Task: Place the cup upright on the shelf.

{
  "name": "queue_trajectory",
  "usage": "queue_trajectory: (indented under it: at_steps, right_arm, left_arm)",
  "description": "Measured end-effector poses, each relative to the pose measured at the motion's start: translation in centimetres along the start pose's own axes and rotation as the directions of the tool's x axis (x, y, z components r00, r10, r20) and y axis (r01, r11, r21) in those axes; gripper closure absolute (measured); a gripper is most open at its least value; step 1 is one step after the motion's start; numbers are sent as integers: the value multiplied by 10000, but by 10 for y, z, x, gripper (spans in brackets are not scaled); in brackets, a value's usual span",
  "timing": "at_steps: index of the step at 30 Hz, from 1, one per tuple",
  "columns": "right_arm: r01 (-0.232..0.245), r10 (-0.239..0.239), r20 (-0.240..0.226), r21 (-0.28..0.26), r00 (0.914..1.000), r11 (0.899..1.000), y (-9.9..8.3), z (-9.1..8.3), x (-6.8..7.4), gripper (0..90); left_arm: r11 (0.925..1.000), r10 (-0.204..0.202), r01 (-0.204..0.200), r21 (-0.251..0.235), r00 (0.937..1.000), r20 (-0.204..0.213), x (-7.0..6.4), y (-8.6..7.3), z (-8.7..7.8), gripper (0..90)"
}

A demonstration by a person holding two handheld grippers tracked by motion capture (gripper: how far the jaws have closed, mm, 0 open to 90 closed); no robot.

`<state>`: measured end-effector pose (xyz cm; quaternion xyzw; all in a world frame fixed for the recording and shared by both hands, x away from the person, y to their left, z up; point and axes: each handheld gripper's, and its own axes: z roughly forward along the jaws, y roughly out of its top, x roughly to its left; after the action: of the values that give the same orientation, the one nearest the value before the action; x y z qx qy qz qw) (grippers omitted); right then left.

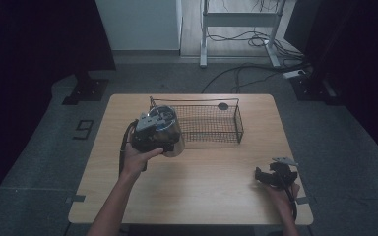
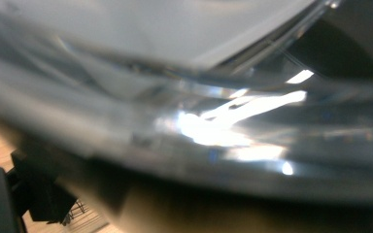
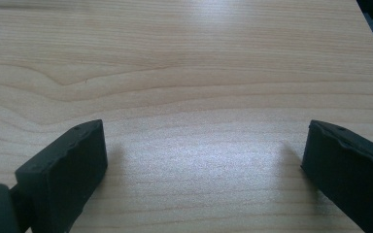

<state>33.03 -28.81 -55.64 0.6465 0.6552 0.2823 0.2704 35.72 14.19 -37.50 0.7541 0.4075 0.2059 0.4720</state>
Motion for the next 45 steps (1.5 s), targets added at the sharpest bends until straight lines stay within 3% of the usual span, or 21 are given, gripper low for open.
queue_trajectory:
  at_steps: [45]
  right_arm:
    - [-6, 6, 10, -26, 10000, 10000, 0, 0, 0, 27]
  left_arm:
    - [9998, -155, 153, -133, 9998, -153, 22, 23, 13, 41]
